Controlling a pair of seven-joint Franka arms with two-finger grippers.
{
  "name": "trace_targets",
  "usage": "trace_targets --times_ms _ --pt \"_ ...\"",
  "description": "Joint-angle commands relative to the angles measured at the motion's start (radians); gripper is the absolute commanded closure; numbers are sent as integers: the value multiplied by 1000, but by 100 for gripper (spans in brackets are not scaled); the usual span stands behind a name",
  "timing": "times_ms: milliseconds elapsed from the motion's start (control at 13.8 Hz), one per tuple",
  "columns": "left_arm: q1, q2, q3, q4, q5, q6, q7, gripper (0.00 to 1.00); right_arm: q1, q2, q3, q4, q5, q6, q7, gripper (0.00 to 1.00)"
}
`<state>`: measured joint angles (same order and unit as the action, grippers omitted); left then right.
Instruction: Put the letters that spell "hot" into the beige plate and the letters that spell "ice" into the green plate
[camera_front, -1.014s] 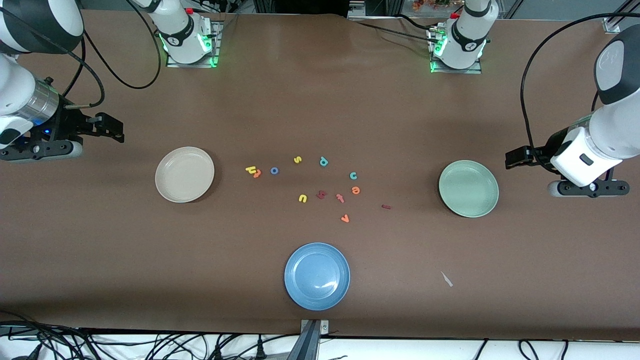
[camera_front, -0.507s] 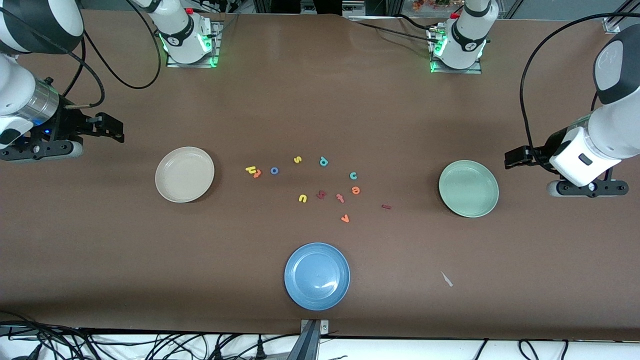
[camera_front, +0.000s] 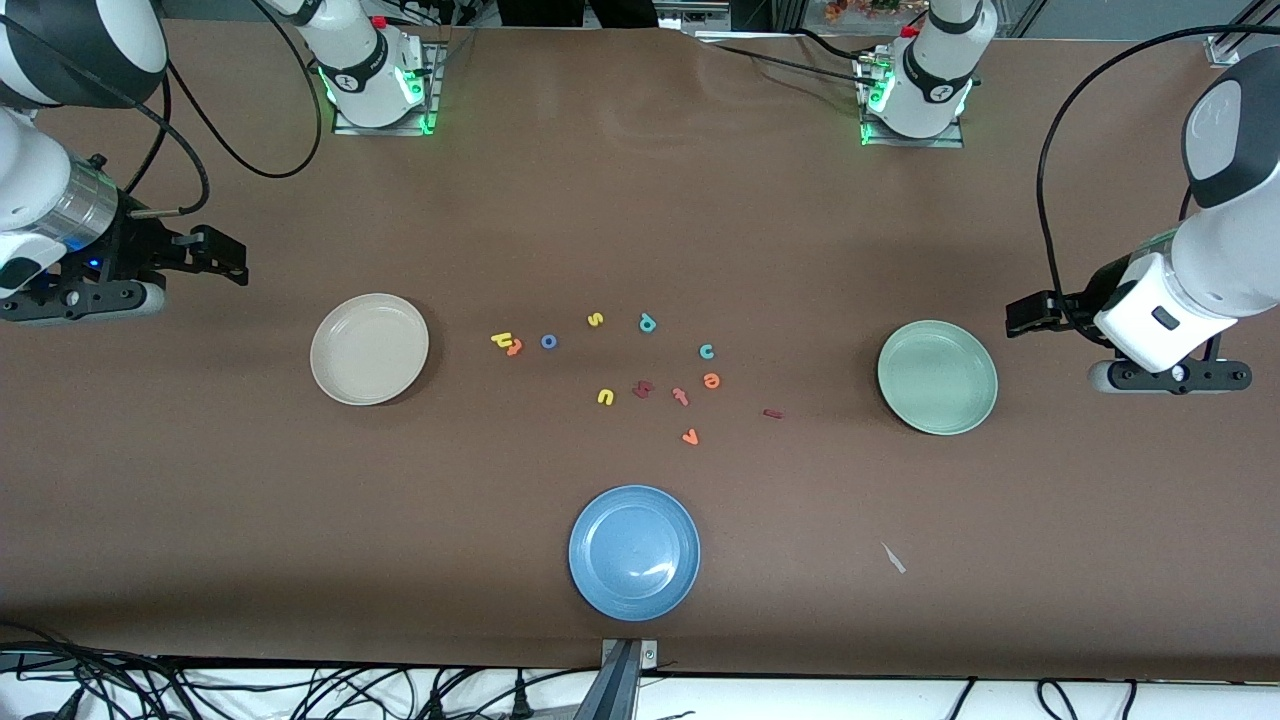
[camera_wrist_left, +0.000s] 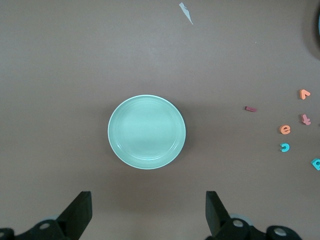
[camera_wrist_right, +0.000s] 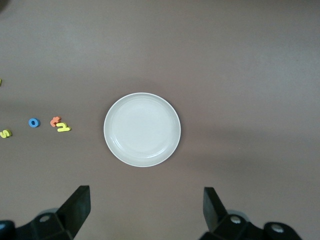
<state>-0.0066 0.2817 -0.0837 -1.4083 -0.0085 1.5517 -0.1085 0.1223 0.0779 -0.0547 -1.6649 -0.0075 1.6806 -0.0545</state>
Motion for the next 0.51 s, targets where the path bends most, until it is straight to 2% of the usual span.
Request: trace_targets --times_ms 0,435 --pt "0 -4 -2 0 -10 8 0 0 -7 5 4 22 -6 -16 -7 0" --pt "2 -4 -2 -1 -10 8 1 0 -7 6 4 28 -3 -16 2 0"
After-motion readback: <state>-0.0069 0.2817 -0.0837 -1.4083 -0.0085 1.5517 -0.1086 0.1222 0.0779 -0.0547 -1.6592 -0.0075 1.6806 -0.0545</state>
